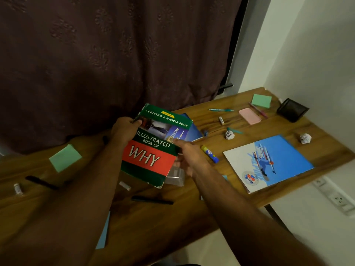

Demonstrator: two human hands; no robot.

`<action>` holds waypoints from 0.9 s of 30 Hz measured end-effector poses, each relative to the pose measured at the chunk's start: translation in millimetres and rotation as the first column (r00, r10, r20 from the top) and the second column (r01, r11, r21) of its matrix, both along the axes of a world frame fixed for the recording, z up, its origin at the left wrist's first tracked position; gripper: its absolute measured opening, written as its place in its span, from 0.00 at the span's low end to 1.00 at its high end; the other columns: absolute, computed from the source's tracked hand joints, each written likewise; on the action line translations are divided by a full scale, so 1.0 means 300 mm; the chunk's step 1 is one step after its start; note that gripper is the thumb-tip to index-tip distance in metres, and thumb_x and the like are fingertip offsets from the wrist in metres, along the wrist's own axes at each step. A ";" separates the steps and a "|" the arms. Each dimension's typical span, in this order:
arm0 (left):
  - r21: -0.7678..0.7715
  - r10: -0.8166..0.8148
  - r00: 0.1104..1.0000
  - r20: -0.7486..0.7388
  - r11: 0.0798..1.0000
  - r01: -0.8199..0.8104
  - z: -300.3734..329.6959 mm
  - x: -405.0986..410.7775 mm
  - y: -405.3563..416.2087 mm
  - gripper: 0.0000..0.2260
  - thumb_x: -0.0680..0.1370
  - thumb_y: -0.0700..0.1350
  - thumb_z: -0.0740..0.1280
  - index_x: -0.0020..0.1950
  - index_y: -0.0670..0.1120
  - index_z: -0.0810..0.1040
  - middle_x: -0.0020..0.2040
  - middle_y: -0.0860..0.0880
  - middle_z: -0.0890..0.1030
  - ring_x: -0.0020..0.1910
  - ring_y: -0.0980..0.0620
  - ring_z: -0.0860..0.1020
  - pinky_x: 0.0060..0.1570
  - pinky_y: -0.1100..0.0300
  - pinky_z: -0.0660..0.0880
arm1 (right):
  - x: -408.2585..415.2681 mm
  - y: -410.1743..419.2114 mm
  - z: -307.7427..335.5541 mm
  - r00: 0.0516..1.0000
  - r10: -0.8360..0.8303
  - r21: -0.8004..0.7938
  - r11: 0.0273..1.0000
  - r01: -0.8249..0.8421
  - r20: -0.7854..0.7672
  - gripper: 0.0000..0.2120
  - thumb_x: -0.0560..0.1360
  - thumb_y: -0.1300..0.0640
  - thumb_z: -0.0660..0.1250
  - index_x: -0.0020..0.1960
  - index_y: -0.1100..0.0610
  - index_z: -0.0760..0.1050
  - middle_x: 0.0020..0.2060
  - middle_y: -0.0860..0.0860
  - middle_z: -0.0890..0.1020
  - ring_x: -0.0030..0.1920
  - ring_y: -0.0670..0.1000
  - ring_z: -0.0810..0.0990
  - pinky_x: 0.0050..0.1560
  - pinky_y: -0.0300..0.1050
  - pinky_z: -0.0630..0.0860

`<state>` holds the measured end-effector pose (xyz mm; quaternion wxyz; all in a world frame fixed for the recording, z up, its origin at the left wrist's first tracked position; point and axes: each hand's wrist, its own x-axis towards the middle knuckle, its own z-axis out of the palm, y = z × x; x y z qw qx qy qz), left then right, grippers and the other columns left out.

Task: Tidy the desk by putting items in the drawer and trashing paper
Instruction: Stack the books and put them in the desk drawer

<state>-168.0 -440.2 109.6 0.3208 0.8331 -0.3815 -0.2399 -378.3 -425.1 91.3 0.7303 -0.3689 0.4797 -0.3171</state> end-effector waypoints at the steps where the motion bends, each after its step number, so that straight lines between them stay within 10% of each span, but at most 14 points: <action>1: 0.001 -0.012 1.000 0.001 1.000 0.012 -0.004 0.004 -0.030 0.12 0.79 0.51 0.64 0.53 0.44 0.79 0.44 0.48 0.79 0.47 0.47 0.78 0.49 0.52 0.73 | 0.003 -0.020 -0.001 1.000 -0.003 0.001 1.000 0.003 0.001 0.09 0.78 0.54 0.65 0.45 0.59 0.74 0.39 0.59 0.77 0.35 0.56 0.75 0.40 0.51 0.72; 16: 0.049 -0.323 0.926 0.196 0.946 0.320 -0.035 0.051 -0.516 0.16 0.80 0.48 0.63 0.62 0.39 0.78 0.58 0.37 0.79 0.56 0.39 0.77 0.56 0.51 0.73 | 0.087 -0.318 0.000 0.967 0.044 0.123 0.992 -0.014 -0.251 0.12 0.77 0.44 0.64 0.46 0.53 0.76 0.37 0.51 0.77 0.46 0.53 0.76 0.51 0.48 0.74; 27: 0.161 -0.481 0.858 0.183 0.875 0.457 -0.247 0.011 -0.647 0.14 0.80 0.47 0.63 0.62 0.41 0.77 0.57 0.39 0.80 0.56 0.40 0.78 0.52 0.54 0.72 | 0.057 -0.417 -0.140 0.943 0.147 0.406 0.914 -0.014 -0.298 0.26 0.76 0.49 0.67 0.68 0.61 0.68 0.64 0.59 0.74 0.66 0.60 0.72 0.57 0.53 0.70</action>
